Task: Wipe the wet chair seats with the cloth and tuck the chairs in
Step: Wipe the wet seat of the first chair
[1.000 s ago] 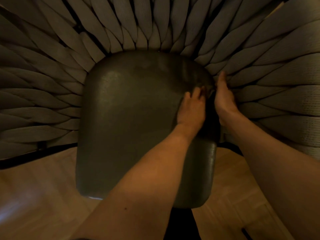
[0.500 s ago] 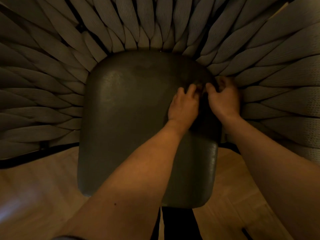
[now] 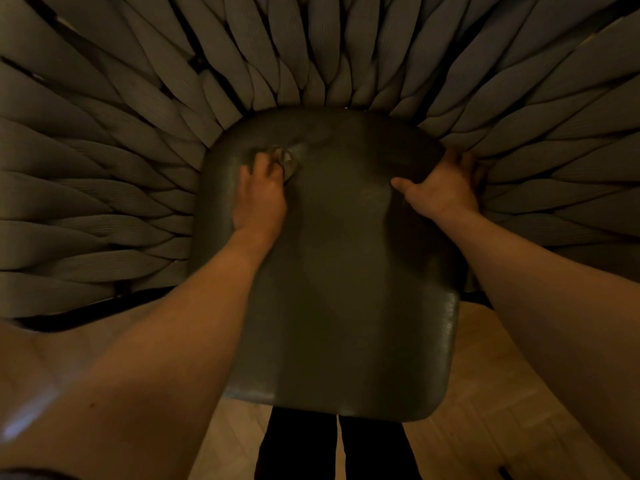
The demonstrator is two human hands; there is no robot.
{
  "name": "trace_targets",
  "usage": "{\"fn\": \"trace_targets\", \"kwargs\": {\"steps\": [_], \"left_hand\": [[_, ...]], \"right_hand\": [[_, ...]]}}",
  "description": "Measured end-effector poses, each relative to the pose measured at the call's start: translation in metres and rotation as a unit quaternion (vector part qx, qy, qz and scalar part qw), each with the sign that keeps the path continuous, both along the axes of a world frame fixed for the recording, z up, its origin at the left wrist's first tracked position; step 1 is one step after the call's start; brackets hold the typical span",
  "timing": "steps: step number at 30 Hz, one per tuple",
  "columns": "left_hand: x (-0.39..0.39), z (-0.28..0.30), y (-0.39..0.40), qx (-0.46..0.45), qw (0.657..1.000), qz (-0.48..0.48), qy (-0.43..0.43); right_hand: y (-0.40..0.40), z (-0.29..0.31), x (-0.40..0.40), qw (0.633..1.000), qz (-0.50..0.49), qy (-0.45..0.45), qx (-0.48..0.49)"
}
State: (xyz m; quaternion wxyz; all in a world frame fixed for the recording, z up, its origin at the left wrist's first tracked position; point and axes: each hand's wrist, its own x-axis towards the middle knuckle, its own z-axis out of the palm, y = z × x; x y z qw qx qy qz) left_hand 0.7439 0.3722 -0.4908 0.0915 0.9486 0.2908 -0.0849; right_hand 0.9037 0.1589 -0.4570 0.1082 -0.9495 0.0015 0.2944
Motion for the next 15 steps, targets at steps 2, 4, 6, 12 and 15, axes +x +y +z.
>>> {"fn": "trace_targets", "kwargs": {"steps": [2, 4, 6, 12, 15], "left_hand": [[-0.013, 0.001, 0.023, 0.025, 1.000, 0.012, 0.000], [-0.027, 0.002, 0.043, 0.035, 0.999, 0.027, -0.004], [-0.038, 0.003, 0.059, 0.025, 0.997, 0.068, -0.010], [-0.041, 0.001, 0.067, 0.003, 0.991, 0.131, -0.039], [-0.030, -0.002, 0.058, -0.012, 0.988, 0.142, -0.057]], "right_hand": [[0.001, -0.001, 0.000, 1.000, -0.002, -0.002, -0.009], [0.002, 0.000, 0.000, 1.000, -0.003, -0.006, -0.012], [0.002, 0.000, 0.001, 1.000, -0.004, -0.005, -0.015], [0.001, 0.004, -0.002, 1.000, 0.002, -0.010, -0.009], [-0.004, 0.000, 0.002, 0.999, -0.034, -0.006, 0.033]]}}
